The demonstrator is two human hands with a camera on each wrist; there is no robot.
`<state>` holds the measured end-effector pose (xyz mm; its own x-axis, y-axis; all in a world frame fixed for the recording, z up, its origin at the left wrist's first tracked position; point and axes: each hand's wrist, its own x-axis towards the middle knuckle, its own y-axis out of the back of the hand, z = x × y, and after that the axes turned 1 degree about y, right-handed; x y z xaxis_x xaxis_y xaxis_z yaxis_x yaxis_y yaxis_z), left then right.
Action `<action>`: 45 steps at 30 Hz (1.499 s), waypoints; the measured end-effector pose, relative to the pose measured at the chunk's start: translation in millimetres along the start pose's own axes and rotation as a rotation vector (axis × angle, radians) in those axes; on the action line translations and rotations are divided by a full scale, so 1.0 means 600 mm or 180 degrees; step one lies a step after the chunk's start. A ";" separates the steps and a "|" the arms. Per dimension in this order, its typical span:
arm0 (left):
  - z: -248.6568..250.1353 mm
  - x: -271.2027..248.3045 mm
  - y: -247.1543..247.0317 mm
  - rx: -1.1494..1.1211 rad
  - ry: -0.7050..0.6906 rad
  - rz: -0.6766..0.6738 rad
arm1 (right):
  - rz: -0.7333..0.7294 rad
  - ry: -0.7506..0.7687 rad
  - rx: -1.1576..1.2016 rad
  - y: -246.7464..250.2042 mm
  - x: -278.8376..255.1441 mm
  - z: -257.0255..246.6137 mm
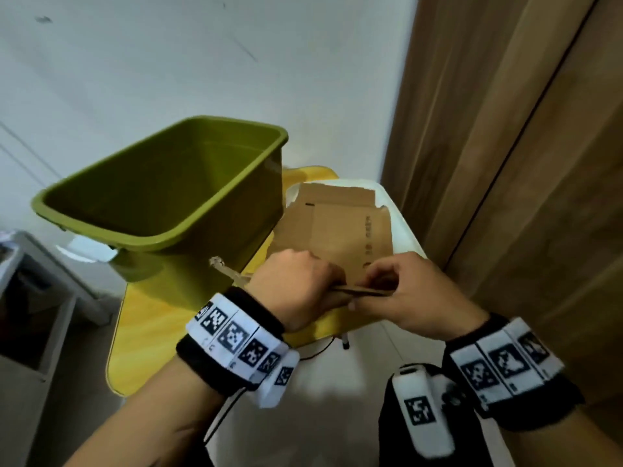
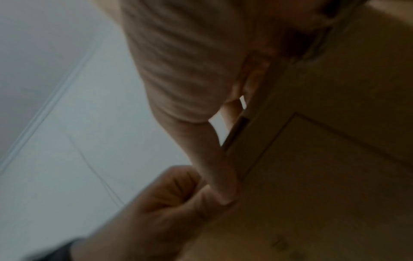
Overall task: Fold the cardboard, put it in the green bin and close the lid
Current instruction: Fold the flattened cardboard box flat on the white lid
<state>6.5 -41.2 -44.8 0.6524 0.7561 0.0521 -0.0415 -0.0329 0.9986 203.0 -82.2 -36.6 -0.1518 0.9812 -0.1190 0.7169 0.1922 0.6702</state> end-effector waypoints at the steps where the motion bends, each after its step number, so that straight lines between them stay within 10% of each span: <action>1: 0.002 0.007 0.005 0.0000 0.0035 -0.0003 | 0.0093 0.0061 -0.0181 0.007 0.001 -0.001; 8: 0.004 0.041 -0.024 -0.0101 0.0261 -0.0289 | -0.0099 0.0116 -0.0777 0.004 0.040 0.036; 19: -0.034 0.078 -0.103 0.0820 0.0481 0.0594 | 0.0107 -0.0034 -0.1619 0.011 0.137 0.032; 29: -0.071 0.123 -0.211 -0.0330 0.0908 -0.0772 | -0.0101 -0.0605 -0.1677 -0.045 0.257 0.113; 45: -0.072 0.125 -0.204 -0.0482 0.1102 -0.0838 | -0.0750 -0.0309 -0.2230 -0.081 0.168 0.097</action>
<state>28.1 47.8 -163.3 0.3654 0.9007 -0.2352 -0.0353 0.2659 0.9634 192.4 8.2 -123.7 -0.1637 0.9186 -0.3596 0.0661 0.3740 0.9251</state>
